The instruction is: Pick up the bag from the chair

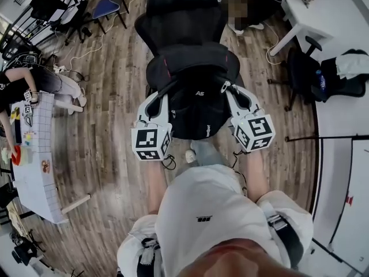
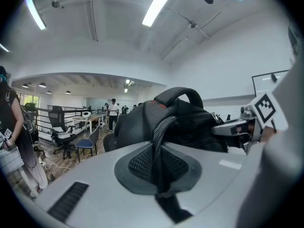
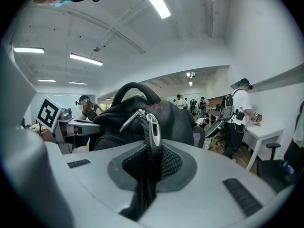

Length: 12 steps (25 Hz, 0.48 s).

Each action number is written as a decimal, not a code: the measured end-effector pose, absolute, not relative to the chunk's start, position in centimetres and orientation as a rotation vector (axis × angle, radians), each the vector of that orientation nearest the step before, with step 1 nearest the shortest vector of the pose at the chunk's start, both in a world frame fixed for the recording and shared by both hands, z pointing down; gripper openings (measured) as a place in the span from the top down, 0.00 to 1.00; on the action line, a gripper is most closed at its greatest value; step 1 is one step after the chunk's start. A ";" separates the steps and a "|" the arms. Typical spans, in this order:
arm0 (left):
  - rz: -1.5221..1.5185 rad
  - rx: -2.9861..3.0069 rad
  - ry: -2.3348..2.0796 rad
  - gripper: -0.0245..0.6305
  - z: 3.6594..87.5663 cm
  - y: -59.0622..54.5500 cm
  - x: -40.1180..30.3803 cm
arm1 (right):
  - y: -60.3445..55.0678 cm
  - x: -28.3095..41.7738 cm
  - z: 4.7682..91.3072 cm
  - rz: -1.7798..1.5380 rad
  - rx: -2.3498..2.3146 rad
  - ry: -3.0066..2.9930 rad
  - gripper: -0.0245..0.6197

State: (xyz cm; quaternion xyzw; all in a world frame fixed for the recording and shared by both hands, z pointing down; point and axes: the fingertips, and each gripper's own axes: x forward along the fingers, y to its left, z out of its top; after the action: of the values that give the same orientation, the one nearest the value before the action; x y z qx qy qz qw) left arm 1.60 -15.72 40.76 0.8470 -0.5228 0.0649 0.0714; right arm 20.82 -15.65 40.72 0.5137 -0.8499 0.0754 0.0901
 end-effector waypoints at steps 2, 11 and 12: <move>0.198 2.546 -1.559 0.93 40.9 -13.9 1.4 | -13.7 20.6 40.8 0.230 1.531 -2.517 0.95; 0.216 2.589 -1.506 0.93 39.5 -7.1 2.6 | -6.3 21.8 39.9 0.247 1.564 -2.503 0.95; 0.217 2.592 -1.502 0.93 39.3 -6.5 2.7 | -5.7 21.9 39.7 0.242 1.564 -2.503 0.95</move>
State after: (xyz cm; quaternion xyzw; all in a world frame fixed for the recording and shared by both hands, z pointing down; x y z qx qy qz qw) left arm 2.71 -6.46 39.33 0.8609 -0.4989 0.0720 0.0691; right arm 21.87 -5.72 39.67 0.5259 -0.8419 0.0813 0.0900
